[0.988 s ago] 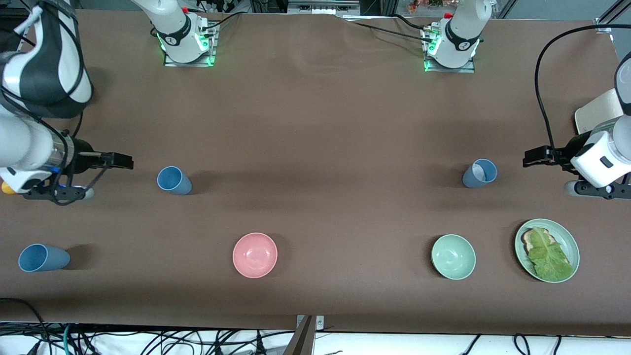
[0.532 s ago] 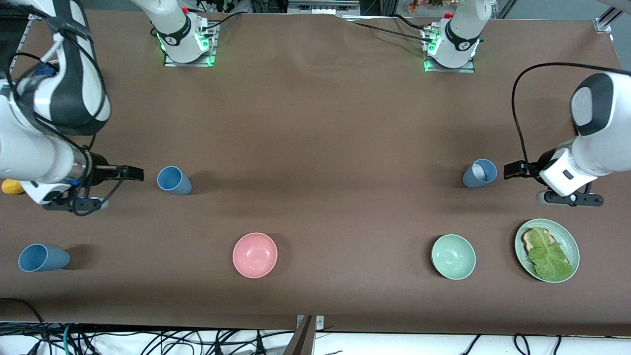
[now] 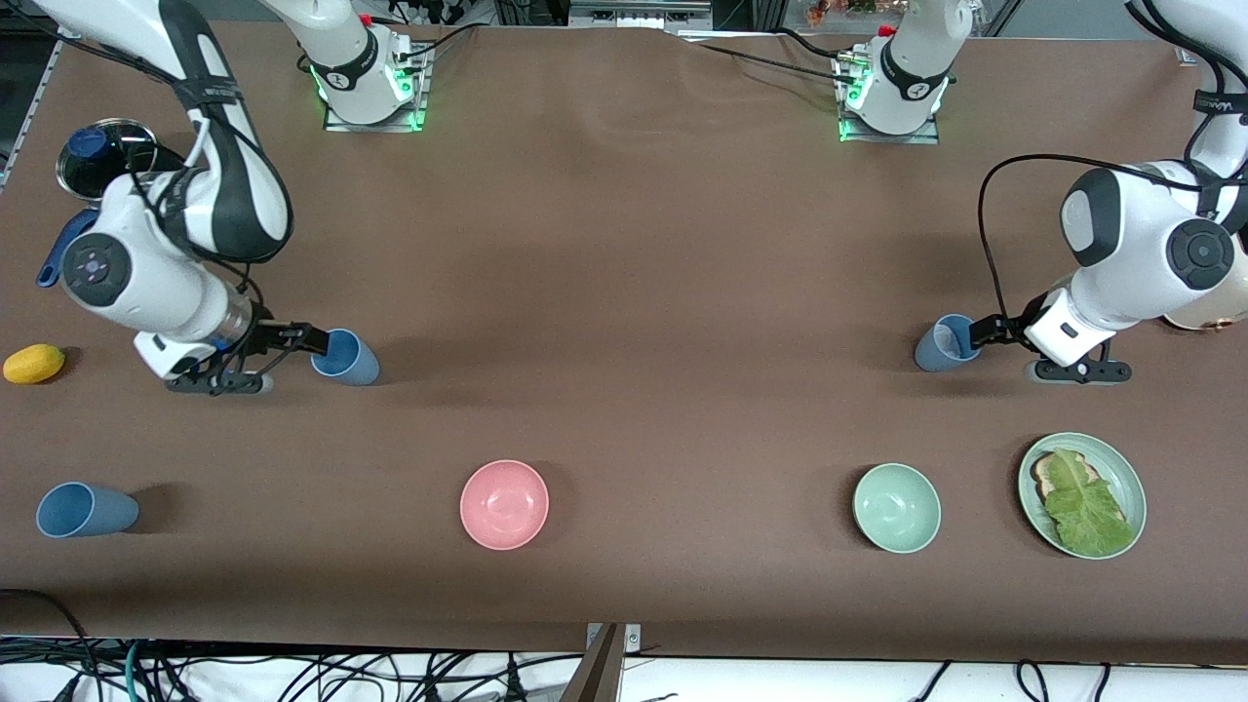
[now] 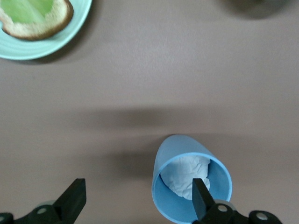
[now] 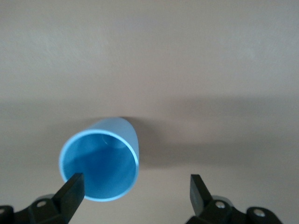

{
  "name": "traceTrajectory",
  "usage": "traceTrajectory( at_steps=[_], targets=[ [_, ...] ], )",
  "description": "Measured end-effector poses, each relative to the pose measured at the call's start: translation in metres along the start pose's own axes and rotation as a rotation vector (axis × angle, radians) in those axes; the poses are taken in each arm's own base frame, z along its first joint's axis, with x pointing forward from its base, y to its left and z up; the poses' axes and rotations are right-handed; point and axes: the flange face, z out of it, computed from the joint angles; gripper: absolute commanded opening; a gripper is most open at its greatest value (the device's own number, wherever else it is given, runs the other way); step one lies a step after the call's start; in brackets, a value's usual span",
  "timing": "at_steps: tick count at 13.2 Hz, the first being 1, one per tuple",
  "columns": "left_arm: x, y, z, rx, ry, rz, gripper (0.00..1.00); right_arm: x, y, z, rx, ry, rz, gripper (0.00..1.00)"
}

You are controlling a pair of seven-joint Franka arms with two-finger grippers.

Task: Stack blue cups with both arms
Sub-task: 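Close the right gripper on its cup while the left gripper grips its cup, then slide the left cup toward the middle while the right gripper lifts its cup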

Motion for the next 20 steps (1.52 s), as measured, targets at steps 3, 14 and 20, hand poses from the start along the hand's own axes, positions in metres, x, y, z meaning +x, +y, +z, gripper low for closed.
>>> traceTrajectory(
  at_steps=[3,14,20],
  targets=[
    [-0.005,0.002,0.015,-0.005,-0.029,0.003,1.0,-0.016,0.001,0.011,0.001,0.007,0.0,1.0],
    [0.001,0.011,0.04,-0.039,-0.068,-0.033,0.0,-0.01,0.001,0.022,0.0,0.041,0.0,0.88],
    [0.024,0.123,-0.007,-0.047,-0.125,-0.225,0.0,-0.006,0.001,0.042,-0.003,0.044,-0.001,0.14]
  ],
)
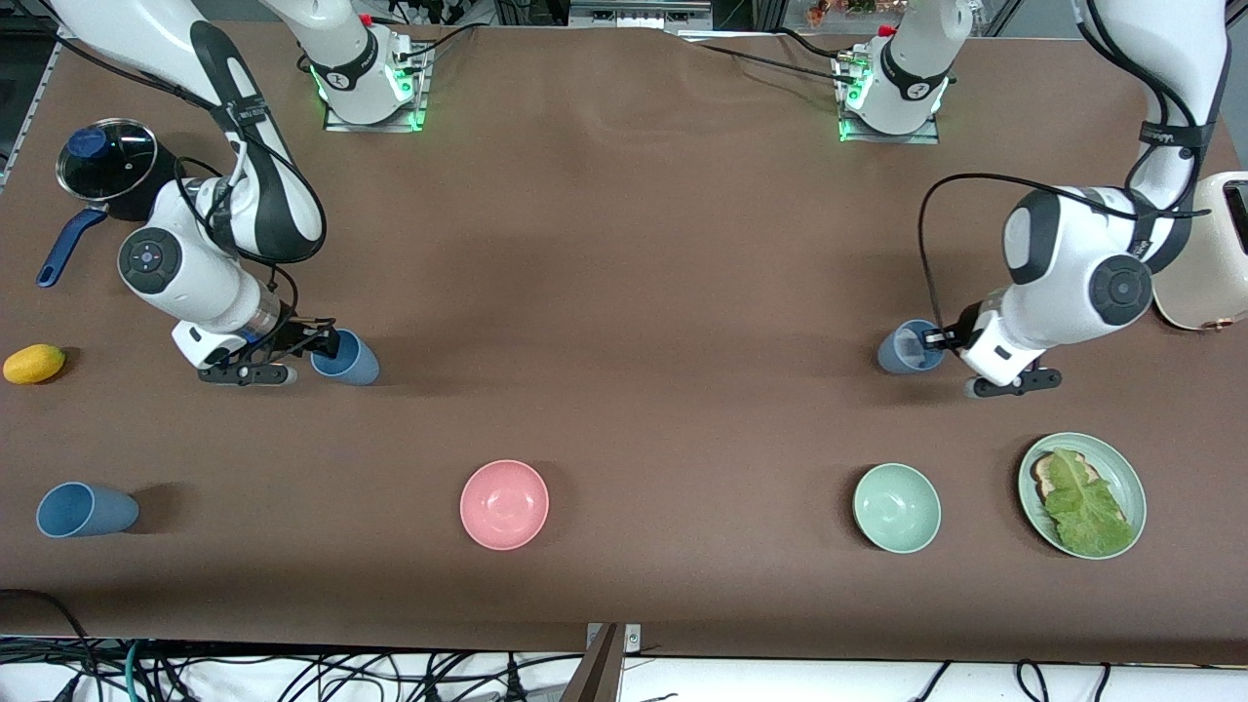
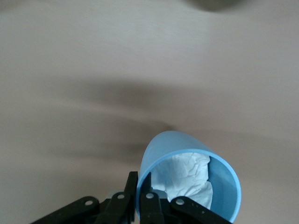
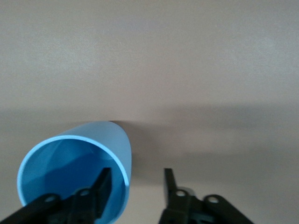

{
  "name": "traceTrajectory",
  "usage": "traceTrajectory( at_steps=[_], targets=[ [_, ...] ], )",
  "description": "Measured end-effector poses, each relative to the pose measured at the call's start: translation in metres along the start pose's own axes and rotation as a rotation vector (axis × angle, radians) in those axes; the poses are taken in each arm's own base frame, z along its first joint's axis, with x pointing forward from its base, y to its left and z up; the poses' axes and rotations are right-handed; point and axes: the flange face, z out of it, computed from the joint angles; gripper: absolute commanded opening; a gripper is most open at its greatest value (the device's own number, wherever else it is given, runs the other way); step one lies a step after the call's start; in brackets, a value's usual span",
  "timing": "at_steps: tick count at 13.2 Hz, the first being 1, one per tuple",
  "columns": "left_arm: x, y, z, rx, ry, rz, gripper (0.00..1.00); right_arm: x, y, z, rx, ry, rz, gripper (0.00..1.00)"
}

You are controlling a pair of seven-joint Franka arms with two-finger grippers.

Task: Stack blue cups with both arms
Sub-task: 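Slide the left cup toward the middle while the right gripper lifts its cup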

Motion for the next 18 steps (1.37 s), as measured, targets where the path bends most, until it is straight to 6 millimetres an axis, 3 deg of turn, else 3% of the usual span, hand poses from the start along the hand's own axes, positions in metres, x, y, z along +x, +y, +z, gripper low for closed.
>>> traceTrajectory(
  at_steps=[1,4,6,8,10,14,15,16,18],
  targets=[
    [-0.007,0.034,-0.012,-0.005,0.005,-0.037,0.0,0.0,-0.001,0.0,0.001,0.001,-0.002,0.04],
    [-0.045,0.141,-0.033,-0.035,0.026,-0.109,0.0,0.002,-0.01,-0.004,0.006,0.008,-0.013,0.0],
    [-0.07,0.199,-0.023,-0.043,0.017,-0.11,0.0,0.003,-0.012,-0.005,0.007,0.011,-0.018,0.0],
    [-0.08,0.241,0.001,-0.07,0.025,-0.096,0.0,0.006,-0.015,-0.01,0.009,0.016,-0.022,0.0],
    [-0.079,0.261,0.025,-0.102,0.038,-0.11,0.0,0.017,-0.023,-0.03,0.012,-0.013,-0.035,0.0],
    [-0.094,0.292,0.05,-0.099,0.093,-0.135,0.0,0.048,-0.049,-0.102,0.022,-0.041,-0.061,0.0],
    [-0.096,0.296,0.056,-0.084,0.111,-0.146,0.05,0.052,-0.059,-0.114,0.024,-0.036,-0.049,0.0],
    [-0.098,0.299,0.061,-0.077,0.122,-0.149,0.14,0.054,-0.073,-0.122,0.024,-0.037,-0.031,0.0],
    [-0.097,0.301,0.067,-0.073,0.121,-0.15,0.6,0.057,-0.113,-0.132,0.019,-0.05,0.011,0.0]
  ],
)
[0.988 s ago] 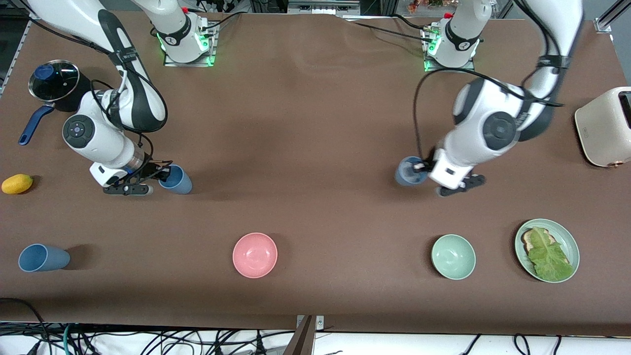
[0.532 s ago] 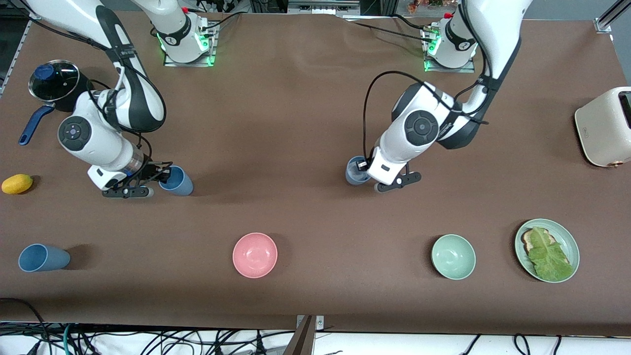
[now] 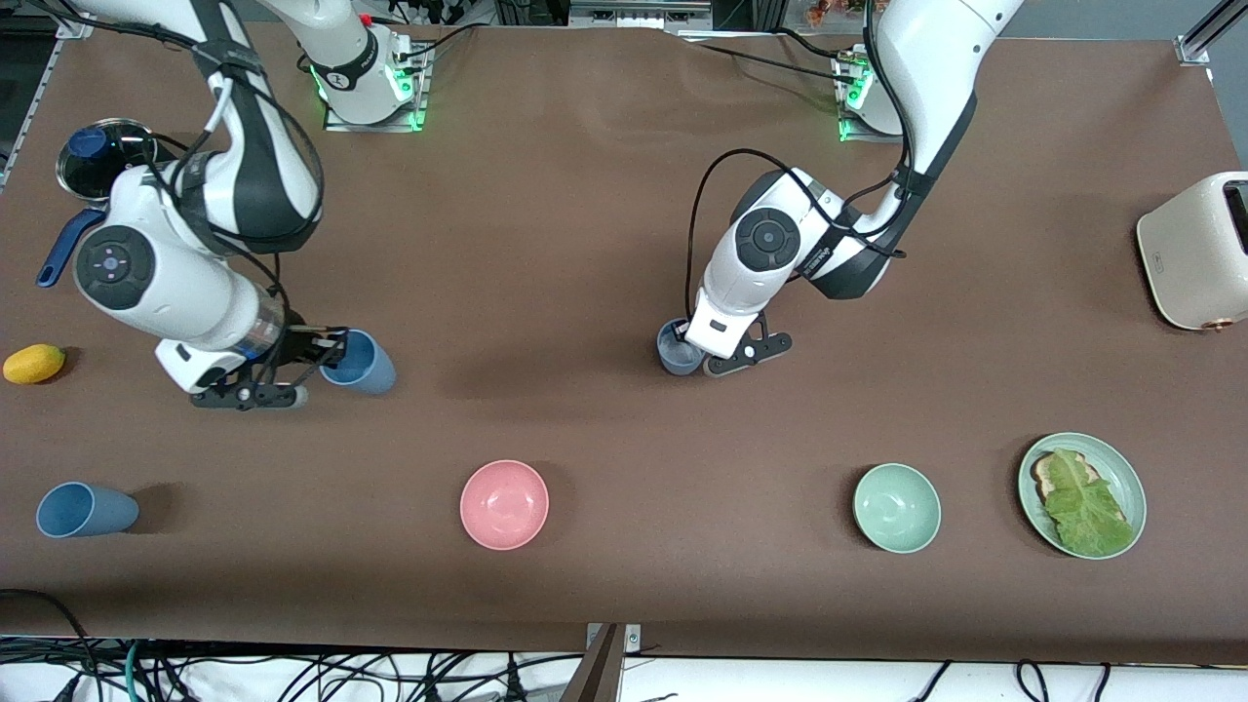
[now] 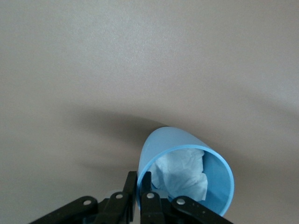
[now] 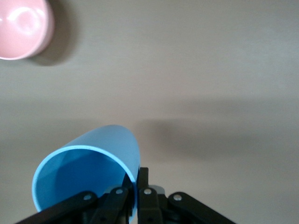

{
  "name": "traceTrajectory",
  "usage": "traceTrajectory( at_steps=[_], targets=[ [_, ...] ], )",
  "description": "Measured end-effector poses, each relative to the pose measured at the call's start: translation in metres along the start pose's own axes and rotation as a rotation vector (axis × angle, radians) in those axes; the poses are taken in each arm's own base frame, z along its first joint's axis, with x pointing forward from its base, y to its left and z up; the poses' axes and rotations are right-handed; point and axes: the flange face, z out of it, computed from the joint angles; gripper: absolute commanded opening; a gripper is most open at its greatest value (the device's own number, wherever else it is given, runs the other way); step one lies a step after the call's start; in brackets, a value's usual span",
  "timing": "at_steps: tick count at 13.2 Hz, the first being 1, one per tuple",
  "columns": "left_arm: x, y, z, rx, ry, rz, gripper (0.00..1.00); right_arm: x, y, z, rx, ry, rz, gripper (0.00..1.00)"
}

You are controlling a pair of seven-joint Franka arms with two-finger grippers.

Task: Stack blue cups with both arms

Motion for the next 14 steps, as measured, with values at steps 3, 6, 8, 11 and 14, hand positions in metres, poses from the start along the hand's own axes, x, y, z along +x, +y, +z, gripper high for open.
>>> traceTrajectory(
  at_steps=[3,6,8,11,14],
  targets=[
    [0.01,-0.002,-0.005,-0.006,0.012,-0.011,1.0,-0.001,-0.068,-0.003,-0.001,-0.011,0.103,0.0],
    [0.053,-0.022,-0.044,0.003,0.026,-0.019,1.0,-0.02,-0.159,0.003,0.026,-0.015,0.219,0.0],
    [0.087,-0.05,-0.085,0.057,-0.004,0.016,1.0,-0.037,-0.215,-0.003,0.041,0.004,0.278,0.0],
    [0.132,-0.105,-0.114,0.1,-0.057,0.091,1.0,-0.075,-0.292,-0.017,0.074,0.028,0.38,0.0],
    [0.181,-0.181,-0.121,0.109,-0.113,0.17,1.0,-0.123,-0.362,-0.02,0.111,0.04,0.485,0.0]
  ],
)
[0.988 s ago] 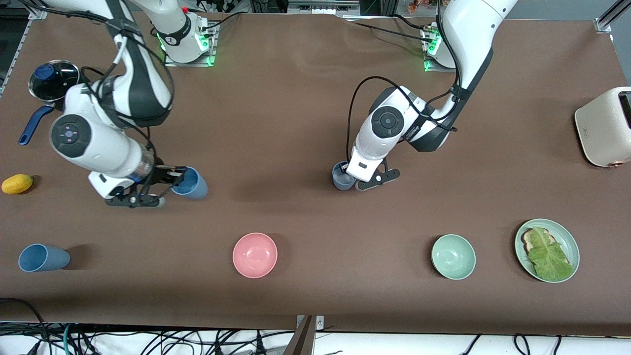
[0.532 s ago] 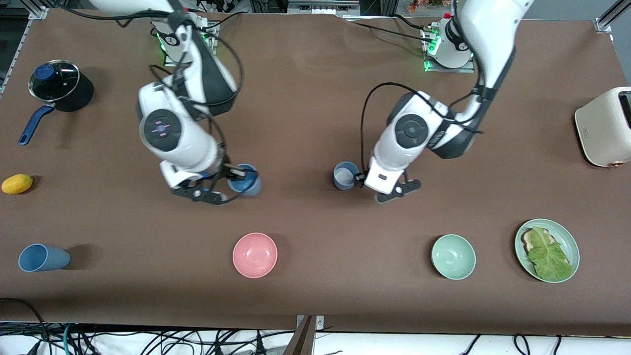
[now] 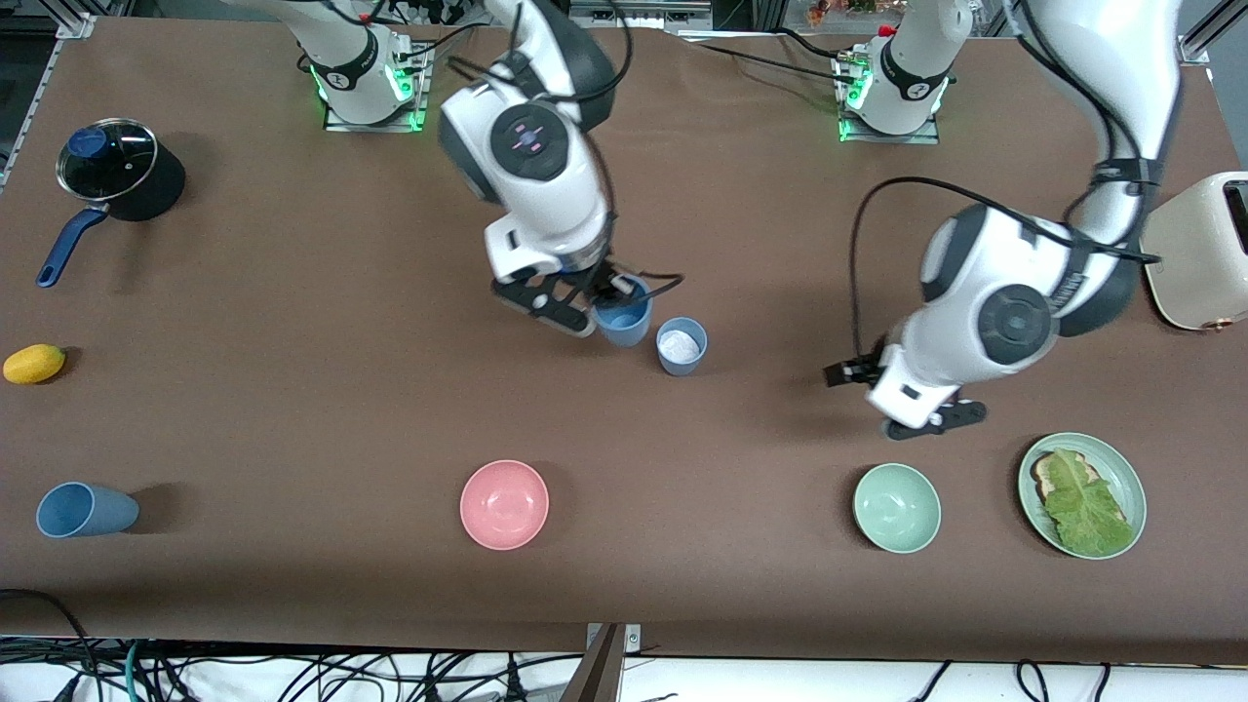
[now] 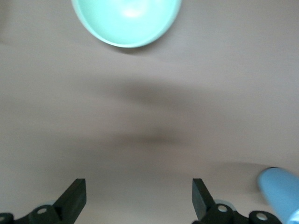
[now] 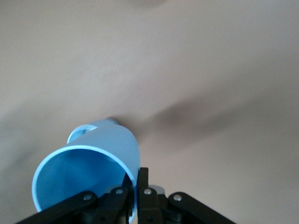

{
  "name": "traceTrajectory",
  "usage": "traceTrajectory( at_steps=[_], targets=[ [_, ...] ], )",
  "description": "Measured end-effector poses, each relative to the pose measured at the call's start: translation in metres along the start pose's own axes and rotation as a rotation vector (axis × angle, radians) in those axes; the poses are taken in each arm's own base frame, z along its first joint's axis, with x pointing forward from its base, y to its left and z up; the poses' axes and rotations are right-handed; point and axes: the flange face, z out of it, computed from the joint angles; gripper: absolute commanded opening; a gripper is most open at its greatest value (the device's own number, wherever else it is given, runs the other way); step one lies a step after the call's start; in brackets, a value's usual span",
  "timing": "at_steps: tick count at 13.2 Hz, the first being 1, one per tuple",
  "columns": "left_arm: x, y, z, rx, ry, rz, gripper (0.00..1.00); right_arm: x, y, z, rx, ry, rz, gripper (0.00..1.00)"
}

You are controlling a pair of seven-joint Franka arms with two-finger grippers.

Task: Stack blue cups with both arms

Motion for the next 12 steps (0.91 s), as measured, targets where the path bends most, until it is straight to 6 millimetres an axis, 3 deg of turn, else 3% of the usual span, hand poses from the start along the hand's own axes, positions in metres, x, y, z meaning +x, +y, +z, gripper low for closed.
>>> traceTrajectory(
  at_steps=[3,6,8,12],
  targets=[
    [0.023,-0.09,-0.009,-0.014,-0.032,0.07,1.0,-0.041,-0.02,0.026,0.035,0.005,0.063,0.0],
    [0.023,-0.153,-0.03,-0.02,-0.056,0.129,1.0,-0.048,-0.026,0.06,0.025,0.011,0.08,0.0],
    [0.008,-0.17,-0.06,-0.007,-0.062,0.139,1.0,-0.046,-0.026,0.068,0.017,0.014,0.082,0.0],
    [-0.03,-0.169,-0.128,0.029,-0.016,0.142,1.0,-0.043,-0.027,0.068,0.023,0.019,0.085,0.0]
  ],
)
